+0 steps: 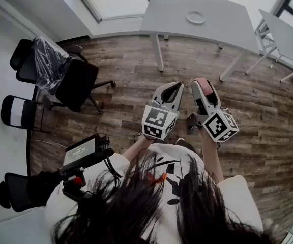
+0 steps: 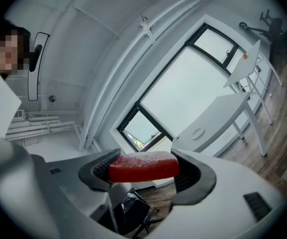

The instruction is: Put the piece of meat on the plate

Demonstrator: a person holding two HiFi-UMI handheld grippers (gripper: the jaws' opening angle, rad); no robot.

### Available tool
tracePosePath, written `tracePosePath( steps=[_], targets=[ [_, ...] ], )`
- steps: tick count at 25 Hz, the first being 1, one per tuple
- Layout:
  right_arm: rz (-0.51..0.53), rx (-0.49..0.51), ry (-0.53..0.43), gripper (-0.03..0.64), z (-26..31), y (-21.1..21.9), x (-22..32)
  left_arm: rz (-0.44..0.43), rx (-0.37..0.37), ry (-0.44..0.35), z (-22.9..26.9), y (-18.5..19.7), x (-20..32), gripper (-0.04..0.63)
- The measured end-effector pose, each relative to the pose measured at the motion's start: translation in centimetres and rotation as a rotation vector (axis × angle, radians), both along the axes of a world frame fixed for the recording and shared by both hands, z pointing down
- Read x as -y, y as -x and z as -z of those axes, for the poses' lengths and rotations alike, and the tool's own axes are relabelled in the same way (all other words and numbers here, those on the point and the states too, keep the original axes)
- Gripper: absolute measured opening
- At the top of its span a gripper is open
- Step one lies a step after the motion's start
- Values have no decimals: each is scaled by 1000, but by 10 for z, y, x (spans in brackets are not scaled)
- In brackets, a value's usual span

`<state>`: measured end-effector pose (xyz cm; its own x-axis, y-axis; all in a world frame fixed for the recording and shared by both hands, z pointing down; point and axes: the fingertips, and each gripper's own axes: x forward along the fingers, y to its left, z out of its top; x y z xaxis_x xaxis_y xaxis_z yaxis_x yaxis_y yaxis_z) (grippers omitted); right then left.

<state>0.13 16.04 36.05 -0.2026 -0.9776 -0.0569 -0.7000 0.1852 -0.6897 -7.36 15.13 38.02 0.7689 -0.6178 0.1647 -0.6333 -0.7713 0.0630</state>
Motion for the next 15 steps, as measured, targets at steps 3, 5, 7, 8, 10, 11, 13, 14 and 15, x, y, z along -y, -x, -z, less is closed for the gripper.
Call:
tracePosePath(
  steps=[3, 5, 7, 8, 10, 11, 13, 14, 15],
  targets=[
    [0, 7, -5, 327, 0, 0, 2, 1, -17, -11, 1, -1, 2, 5],
    [3, 11, -7, 327, 1, 0, 3, 3, -19, -18, 1, -1, 4, 5],
    [8, 16, -6, 327, 1, 1, 4, 4, -18, -20, 1, -1, 5, 5],
    [11, 18, -5, 327, 0, 1, 4, 5, -18, -16, 1, -1, 5, 5],
    [14, 20, -2, 327, 0, 1, 5, 7, -13, -9, 1, -1, 5, 5],
    [15, 21, -1, 327, -1, 1, 5, 8, -9, -7, 1, 0, 5, 5],
    [16, 24, 2, 327, -1, 0, 5, 9, -1, 0, 0, 0, 5, 5],
    [17, 25, 3, 327, -1, 0, 5, 9, 2, 5, 0, 0, 4, 5],
    [18, 26, 4, 327, -2, 1, 5, 9, 3, 8, 0, 0, 4, 5]
  ],
)
